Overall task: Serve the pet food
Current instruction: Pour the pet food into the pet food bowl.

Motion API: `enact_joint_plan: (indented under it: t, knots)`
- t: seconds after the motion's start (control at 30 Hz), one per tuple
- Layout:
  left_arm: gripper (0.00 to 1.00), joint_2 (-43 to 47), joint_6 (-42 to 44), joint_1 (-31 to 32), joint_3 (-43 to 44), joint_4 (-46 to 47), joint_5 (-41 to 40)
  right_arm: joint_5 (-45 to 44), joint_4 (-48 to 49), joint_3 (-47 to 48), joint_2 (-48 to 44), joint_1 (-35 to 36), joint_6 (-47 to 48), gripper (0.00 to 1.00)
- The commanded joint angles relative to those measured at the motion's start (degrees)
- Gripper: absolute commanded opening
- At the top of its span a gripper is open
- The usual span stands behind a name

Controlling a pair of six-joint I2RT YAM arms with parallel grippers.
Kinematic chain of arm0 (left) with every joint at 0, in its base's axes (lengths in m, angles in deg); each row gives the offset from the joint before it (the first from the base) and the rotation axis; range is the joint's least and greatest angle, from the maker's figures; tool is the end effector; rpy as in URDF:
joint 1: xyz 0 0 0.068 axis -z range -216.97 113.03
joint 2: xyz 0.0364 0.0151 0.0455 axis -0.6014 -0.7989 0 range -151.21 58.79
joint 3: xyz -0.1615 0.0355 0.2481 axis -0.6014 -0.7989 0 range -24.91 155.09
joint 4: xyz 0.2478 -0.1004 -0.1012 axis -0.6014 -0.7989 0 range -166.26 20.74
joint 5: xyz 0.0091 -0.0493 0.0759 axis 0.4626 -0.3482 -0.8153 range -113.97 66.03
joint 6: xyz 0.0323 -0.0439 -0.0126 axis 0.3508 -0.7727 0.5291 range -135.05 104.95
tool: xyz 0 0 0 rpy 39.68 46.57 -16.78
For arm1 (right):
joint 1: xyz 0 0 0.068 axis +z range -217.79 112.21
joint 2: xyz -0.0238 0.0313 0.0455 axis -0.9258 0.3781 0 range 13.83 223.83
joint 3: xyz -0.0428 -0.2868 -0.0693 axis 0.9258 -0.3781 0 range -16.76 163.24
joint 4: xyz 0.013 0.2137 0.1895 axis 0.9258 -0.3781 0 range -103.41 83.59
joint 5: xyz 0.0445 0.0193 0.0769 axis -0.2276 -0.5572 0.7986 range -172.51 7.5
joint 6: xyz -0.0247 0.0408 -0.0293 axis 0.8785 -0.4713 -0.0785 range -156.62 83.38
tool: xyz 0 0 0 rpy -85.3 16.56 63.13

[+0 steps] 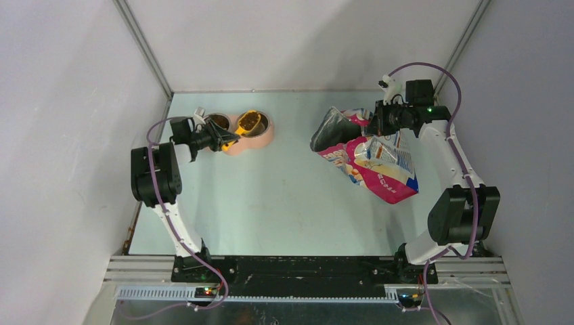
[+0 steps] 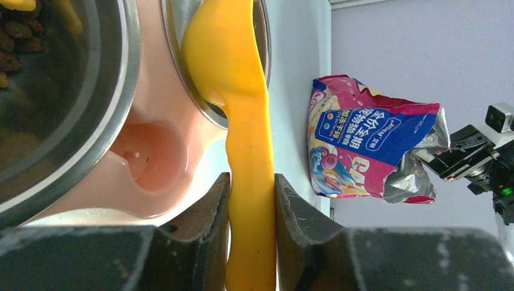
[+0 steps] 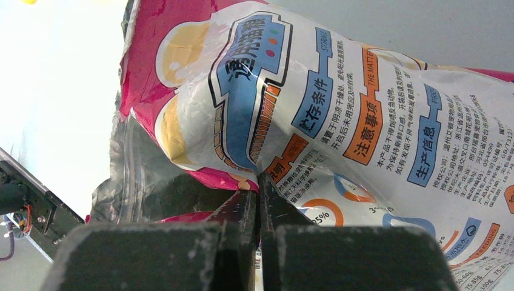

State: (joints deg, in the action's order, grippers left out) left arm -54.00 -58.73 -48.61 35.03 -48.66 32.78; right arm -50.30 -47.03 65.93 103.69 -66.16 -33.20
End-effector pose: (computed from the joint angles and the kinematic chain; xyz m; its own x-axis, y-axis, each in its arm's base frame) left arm 0.4221 0.0541 0.1505 -0.7800 -0.5472 -0.3035 0.0601 0.4172 -0.9068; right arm 0.3666 0.0309 0.3502 -0.7162 -0.0708 -0.6943 -0.4254 0.8329 0.3539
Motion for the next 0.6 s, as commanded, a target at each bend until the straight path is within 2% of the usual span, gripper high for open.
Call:
enact_joint_plan:
  t: [0.0, 0.57]
  knots:
    - [0.00, 3.15, 1.99, -0.36, 2.33, -1.66, -0.64, -2.18, 1.86, -0.21, -1.85, -1.10, 0.59, 0.00]
    - [0.00, 3.96, 6.47, -0.40, 6.42, -9.66, -0.21, -2.17, 1.94, -0.32, -1.73, -1.15, 0.75, 0.00]
